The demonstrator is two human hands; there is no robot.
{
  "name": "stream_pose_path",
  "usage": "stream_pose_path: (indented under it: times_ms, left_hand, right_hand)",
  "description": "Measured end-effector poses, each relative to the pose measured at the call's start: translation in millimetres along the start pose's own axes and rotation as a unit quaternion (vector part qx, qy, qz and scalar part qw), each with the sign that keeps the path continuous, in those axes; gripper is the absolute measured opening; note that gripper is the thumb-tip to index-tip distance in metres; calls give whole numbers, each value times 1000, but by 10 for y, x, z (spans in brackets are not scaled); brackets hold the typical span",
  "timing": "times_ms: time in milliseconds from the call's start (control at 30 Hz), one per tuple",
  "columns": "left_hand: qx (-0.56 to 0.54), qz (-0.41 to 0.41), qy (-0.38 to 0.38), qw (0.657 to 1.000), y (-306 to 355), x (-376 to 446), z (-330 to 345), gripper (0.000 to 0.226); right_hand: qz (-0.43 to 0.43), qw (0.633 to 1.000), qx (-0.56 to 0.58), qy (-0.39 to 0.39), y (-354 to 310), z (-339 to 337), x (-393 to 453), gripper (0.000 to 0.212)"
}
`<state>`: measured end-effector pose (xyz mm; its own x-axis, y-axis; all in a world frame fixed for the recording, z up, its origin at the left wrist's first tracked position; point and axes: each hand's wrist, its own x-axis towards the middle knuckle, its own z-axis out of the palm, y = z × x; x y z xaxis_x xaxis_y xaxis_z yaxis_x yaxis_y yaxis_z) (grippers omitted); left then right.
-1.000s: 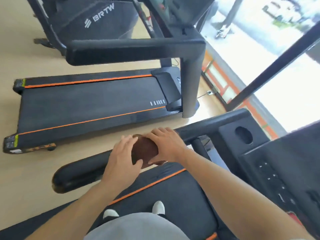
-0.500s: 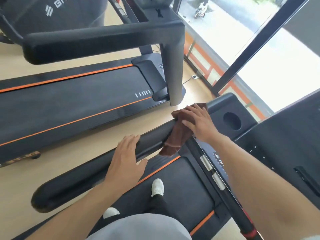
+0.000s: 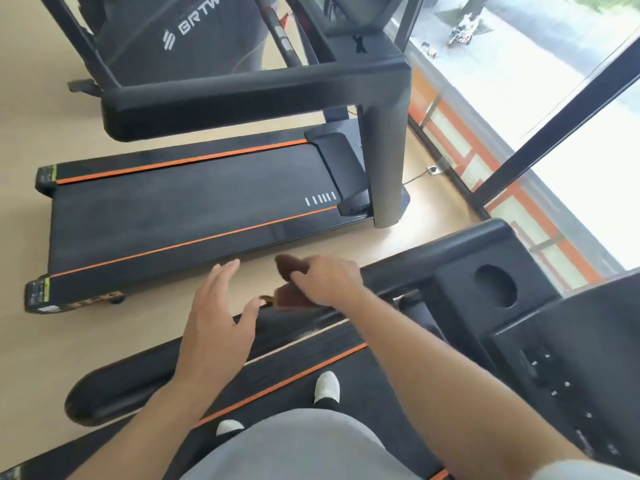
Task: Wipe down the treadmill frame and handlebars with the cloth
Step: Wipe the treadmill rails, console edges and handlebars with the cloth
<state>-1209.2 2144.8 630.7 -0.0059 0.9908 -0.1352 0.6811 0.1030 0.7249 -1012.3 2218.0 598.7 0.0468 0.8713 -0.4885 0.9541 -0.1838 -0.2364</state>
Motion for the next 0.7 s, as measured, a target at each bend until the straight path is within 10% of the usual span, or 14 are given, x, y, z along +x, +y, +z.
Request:
stream_pose_path:
  times_ms: [200, 433, 700]
  left_hand:
    - [-4, 18, 23, 1000, 203, 80, -30, 52]
    - [-5, 52, -31, 998, 431, 68, 165, 52]
    - [-25, 103, -99, 990, 640, -60, 404, 54]
  right_hand:
    - [-172, 983, -44, 41, -545, 301, -398, 36]
    - [55, 983, -36, 173, 1160, -318, -173, 37]
    - [274, 880, 173, 346, 2148, -754, -616, 33]
